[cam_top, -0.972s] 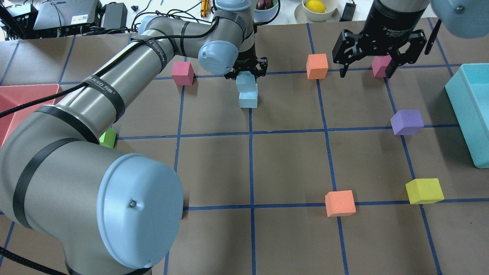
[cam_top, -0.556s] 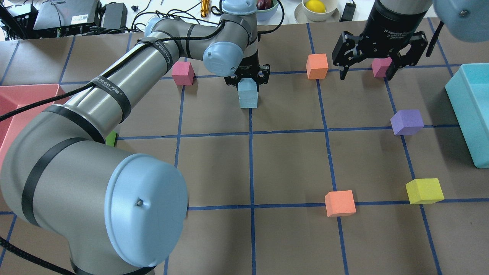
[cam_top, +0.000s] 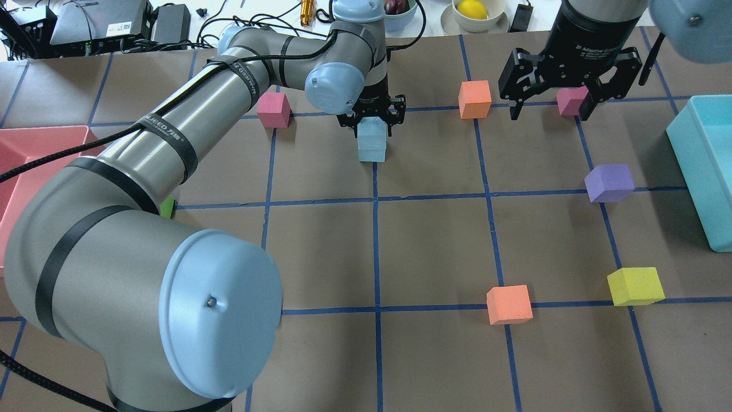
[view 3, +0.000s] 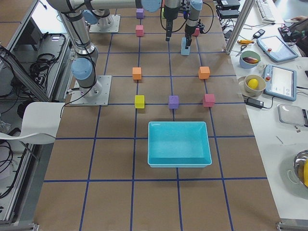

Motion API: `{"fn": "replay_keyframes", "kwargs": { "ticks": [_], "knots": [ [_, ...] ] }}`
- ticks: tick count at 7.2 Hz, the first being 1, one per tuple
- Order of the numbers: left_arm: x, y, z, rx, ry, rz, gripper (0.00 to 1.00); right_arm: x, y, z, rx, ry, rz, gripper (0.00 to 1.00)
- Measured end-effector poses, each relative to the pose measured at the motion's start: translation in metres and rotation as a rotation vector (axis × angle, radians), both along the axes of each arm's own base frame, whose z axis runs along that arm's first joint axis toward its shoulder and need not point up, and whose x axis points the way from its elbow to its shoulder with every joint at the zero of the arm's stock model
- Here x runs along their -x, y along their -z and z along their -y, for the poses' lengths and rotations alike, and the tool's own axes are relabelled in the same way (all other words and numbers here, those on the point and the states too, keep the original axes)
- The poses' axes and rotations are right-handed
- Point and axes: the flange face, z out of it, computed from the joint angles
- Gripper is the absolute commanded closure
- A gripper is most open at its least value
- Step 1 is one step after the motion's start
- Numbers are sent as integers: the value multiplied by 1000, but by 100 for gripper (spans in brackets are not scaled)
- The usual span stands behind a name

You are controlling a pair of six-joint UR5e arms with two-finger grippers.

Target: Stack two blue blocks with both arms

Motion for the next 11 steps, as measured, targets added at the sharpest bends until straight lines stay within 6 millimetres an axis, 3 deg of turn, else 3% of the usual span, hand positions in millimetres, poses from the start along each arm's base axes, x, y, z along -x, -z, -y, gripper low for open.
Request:
{"fn": "replay_keyframes", "kwargs": {
  "ticks": [3, 5, 7, 8, 9, 11],
  "knots": [
    [-1, -83, -11, 44, 2, -66, 0, 0, 0, 0, 0, -1, 2, 0],
    [-34, -142, -40, 11, 44, -64, 0, 0, 0, 0, 0, -1, 1, 0],
    [-80, -200, -89, 6, 72, -54, 0, 0, 0, 0, 0, -1, 1, 0],
    [-105, -215, -114, 4, 54, -44, 0, 0, 0, 0, -1, 0, 1, 0],
    [-131, -214, -140, -11, 30, -27, 0, 0, 1, 0, -1, 0, 1, 0],
    [-160, -207, -192, -30, 0, -11, 0, 0, 1, 0, -2, 1, 1, 0]
  ]
}}
